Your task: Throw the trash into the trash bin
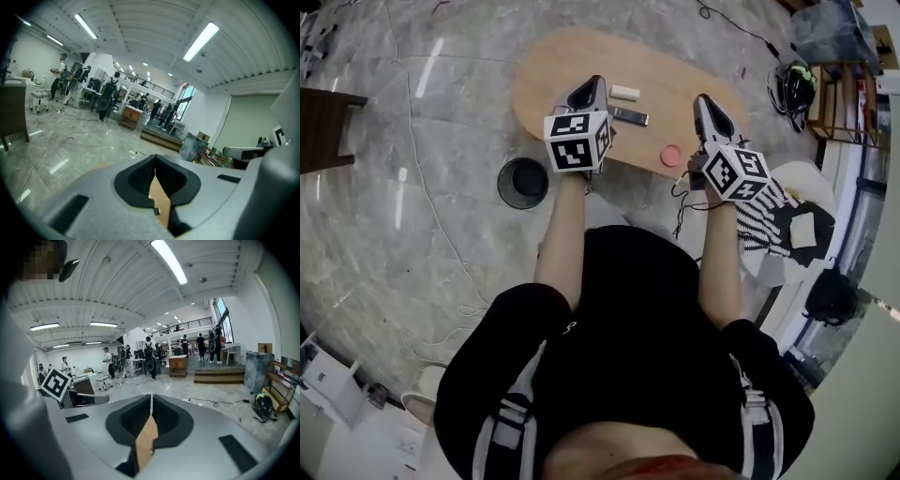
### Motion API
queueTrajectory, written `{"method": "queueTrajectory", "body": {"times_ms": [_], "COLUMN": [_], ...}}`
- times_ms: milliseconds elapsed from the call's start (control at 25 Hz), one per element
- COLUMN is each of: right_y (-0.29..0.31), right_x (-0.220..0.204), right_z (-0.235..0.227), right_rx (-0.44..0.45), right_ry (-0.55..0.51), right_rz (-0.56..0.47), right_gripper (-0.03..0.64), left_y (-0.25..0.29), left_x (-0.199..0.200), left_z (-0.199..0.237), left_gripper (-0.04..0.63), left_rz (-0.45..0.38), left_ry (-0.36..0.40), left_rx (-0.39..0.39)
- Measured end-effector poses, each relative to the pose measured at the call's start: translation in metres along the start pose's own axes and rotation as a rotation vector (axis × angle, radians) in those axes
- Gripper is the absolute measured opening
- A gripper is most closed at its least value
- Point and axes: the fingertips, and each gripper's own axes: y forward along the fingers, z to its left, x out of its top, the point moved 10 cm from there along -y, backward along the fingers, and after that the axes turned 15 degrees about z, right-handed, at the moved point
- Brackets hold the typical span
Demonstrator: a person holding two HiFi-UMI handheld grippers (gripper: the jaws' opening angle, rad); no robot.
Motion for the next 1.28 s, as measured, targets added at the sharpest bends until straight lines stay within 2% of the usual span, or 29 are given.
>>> {"method": "queueTrajectory", "body": {"times_ms": [120, 400, 640, 800, 1000, 1280], "right_y": [0.017, 0.027, 0.049, 0.087, 0.155, 0.218], "right_x": [-0.007, -0.037, -0.073, -0.1, -0.135, -0.195], "right_z": [-0.003, -0.034, -0.071, -0.097, -0.128, -0.158], "right_rx": [0.008, 0.017, 0.062, 0.142, 0.229, 0.27], "right_ry": [0.016, 0.086, 0.179, 0.253, 0.275, 0.255], "right_rz": [0.038, 0.123, 0.199, 0.237, 0.281, 0.389], "right_gripper": [0.017, 0.017, 0.017, 0.017, 0.017, 0.017], "left_y": [0.011, 0.047, 0.081, 0.104, 0.15, 0.204], "left_x": [-0.005, -0.031, -0.053, -0.071, -0.099, -0.151], "left_z": [0.011, 0.003, -0.004, -0.007, 0.001, 0.005], "left_gripper": [0.009, 0.009, 0.009, 0.009, 0.009, 0.009], "left_rz": [0.037, 0.117, 0.138, 0.208, 0.254, 0.309], "left_ry": [-0.026, -0.081, -0.154, -0.16, -0.184, -0.238], "left_rx": [0.004, -0.005, -0.022, 0.005, 0.058, 0.122]}}
